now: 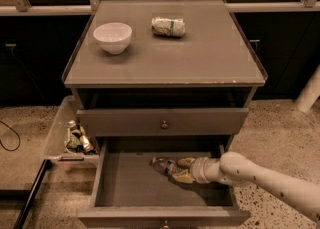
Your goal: Pick water bottle from middle drawer and place on counter
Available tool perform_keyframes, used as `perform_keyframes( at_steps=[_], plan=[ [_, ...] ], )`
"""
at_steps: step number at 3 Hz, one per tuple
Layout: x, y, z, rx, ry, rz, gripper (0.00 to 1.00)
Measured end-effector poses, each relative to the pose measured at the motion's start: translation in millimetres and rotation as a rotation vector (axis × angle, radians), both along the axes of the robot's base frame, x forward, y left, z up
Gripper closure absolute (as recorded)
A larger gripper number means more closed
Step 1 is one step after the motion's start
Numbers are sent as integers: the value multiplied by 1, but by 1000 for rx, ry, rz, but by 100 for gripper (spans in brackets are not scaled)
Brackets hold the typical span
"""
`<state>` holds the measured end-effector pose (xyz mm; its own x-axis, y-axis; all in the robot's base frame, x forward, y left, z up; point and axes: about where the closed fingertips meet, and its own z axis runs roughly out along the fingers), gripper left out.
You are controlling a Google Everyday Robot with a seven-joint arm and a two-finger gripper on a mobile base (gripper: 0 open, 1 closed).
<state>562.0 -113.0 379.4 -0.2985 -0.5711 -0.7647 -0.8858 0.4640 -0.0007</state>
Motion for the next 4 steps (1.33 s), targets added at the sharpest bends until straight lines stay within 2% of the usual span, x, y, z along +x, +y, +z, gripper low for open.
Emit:
perform_keyframes(
  at_steps=[1, 3, 4],
  plan=[
    [-5, -8, 27, 11, 5, 17, 100],
    [-11, -45, 146, -28, -14, 71, 100],
    [-20, -58, 214, -71, -54, 102, 100]
  ],
)
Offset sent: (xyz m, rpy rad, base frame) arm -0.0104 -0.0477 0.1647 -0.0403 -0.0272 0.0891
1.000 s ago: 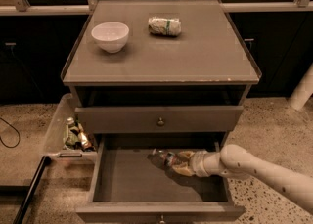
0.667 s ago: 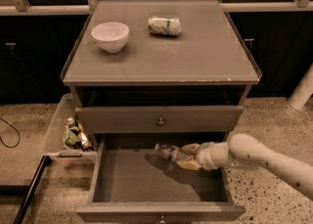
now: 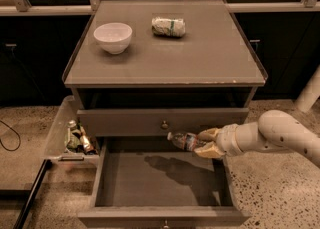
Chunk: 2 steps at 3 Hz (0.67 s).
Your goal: Pick water bottle from middle drawer and place on counter
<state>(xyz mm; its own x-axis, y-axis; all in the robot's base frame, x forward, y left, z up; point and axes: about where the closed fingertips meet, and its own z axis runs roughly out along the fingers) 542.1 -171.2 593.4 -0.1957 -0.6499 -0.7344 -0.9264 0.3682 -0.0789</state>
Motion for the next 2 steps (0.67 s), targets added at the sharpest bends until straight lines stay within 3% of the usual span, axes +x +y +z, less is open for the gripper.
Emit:
perform_keyframes(
  at_steps=[2],
  plan=[
    [-7, 10, 9, -11, -17, 19, 100]
  ],
)
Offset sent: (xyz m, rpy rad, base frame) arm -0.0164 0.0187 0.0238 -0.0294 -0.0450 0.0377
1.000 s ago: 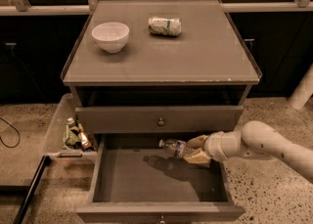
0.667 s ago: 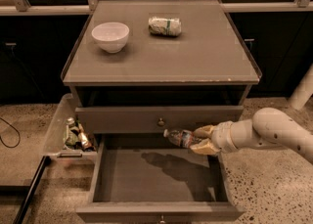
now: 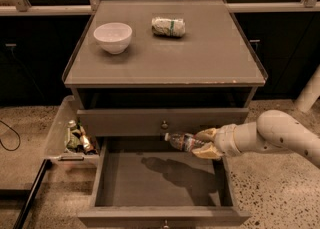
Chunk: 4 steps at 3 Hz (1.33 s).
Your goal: Pick water bottle from middle drawer and place on counter
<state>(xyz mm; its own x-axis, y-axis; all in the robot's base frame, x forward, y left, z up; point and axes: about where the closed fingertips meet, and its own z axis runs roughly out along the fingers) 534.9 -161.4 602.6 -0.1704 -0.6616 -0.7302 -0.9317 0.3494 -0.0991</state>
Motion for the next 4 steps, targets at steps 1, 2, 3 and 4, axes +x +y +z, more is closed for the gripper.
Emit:
perform_keyframes(
  at_steps=[1, 2, 3, 4],
  plan=[
    [-20, 21, 44, -33, -82, 56, 100],
    [-38, 37, 118, -78, -187, 116, 100],
    [-43, 37, 185, -100, -246, 149, 100],
    [-29, 26, 248, -98, -268, 151, 100]
  ],
)
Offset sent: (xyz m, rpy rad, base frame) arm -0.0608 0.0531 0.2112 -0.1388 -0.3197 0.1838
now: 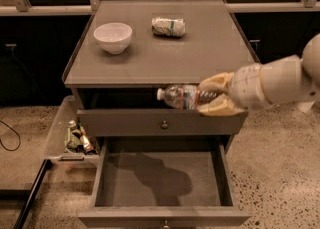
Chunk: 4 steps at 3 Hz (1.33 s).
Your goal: Pick water bottle from middle drawer and place on counter
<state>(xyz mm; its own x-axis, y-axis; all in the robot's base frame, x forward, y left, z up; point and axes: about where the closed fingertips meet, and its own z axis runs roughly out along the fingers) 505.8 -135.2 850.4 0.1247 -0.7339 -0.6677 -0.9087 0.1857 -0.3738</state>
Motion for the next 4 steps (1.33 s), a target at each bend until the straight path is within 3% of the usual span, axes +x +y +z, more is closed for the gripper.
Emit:
perform_keyframes(
  at_steps=[1, 2, 3, 4],
  plan=[
    [24, -8, 69, 34, -58, -25, 100],
    [24, -8, 69, 34, -58, -25, 100],
    [49, -8, 70, 37, -66, -24, 100],
    [93, -14, 72, 44, -52, -44, 100]
  ],
)
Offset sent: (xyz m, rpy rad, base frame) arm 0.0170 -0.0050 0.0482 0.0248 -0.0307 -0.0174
